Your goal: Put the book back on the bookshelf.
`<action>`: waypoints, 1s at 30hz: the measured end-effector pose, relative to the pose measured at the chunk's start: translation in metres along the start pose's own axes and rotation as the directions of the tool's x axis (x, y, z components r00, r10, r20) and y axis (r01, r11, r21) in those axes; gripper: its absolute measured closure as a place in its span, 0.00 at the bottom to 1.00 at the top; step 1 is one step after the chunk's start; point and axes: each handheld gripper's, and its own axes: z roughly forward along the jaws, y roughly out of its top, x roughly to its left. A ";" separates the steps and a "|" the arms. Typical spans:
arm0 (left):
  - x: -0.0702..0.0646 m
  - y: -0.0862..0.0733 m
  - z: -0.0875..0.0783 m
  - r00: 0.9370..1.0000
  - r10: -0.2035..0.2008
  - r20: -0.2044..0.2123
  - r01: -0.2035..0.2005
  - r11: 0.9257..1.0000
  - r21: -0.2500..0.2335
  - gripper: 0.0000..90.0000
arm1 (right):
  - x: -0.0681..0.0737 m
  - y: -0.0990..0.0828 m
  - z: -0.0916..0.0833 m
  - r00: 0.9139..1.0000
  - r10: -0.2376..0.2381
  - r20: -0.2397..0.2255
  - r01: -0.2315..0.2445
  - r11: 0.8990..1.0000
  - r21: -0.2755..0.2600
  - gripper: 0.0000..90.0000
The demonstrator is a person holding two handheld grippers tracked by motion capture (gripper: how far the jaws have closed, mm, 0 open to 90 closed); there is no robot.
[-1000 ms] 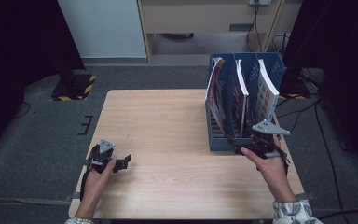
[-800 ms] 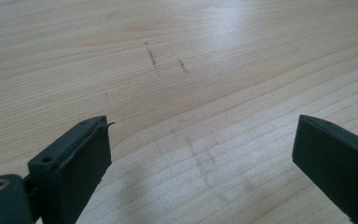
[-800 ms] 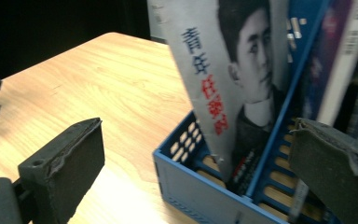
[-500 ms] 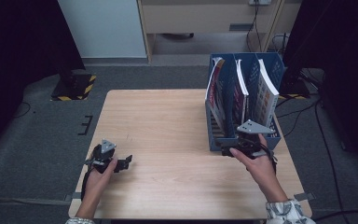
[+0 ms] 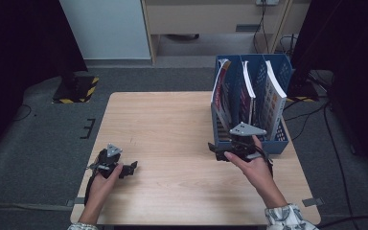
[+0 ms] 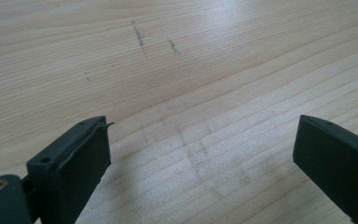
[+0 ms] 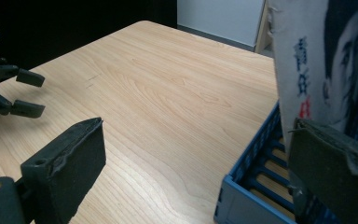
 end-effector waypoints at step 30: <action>0.000 -0.004 0.007 1.000 -0.001 0.008 0.000 1.000 0.031 0.02 | 0.038 0.012 0.038 0.998 -0.032 -0.052 0.035 0.997 0.062 0.07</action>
